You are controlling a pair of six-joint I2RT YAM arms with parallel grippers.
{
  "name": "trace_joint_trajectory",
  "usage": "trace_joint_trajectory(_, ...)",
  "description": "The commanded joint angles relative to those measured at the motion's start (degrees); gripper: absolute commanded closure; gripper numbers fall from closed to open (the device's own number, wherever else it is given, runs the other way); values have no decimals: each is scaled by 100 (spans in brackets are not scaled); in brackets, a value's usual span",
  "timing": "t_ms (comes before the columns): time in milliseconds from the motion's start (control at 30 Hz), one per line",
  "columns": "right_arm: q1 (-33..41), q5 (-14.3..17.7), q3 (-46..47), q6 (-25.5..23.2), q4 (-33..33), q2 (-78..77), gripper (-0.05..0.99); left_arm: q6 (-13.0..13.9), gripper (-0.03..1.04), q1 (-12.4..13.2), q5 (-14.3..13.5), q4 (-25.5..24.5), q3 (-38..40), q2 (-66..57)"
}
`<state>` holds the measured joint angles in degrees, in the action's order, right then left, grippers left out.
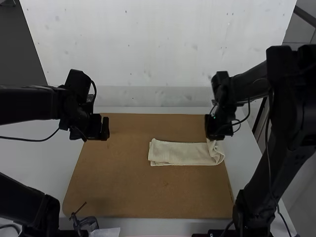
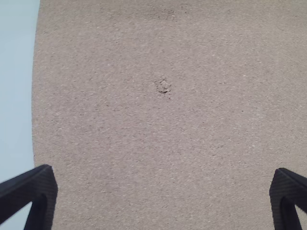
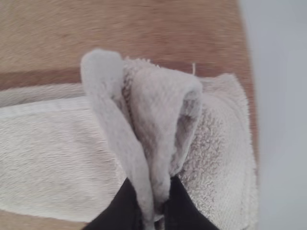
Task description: Fold the towel.
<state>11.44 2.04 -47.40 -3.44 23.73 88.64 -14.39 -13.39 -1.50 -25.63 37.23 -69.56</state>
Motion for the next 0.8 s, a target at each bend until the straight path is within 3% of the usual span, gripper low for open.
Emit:
trace_joint_trajectory(0,965,490,-463,-913,88,233,92,95,2,240,0,14,-102,303)
trace_joint_trajectory(367,2758,604,-1668,-1818,378,1393,92,358,2,759,35,-12,-392,742)
trace_joint_trajectory(767,3022,622,-2336,-2134,510,1946,92,367,2,759,79,-12,-419,672)
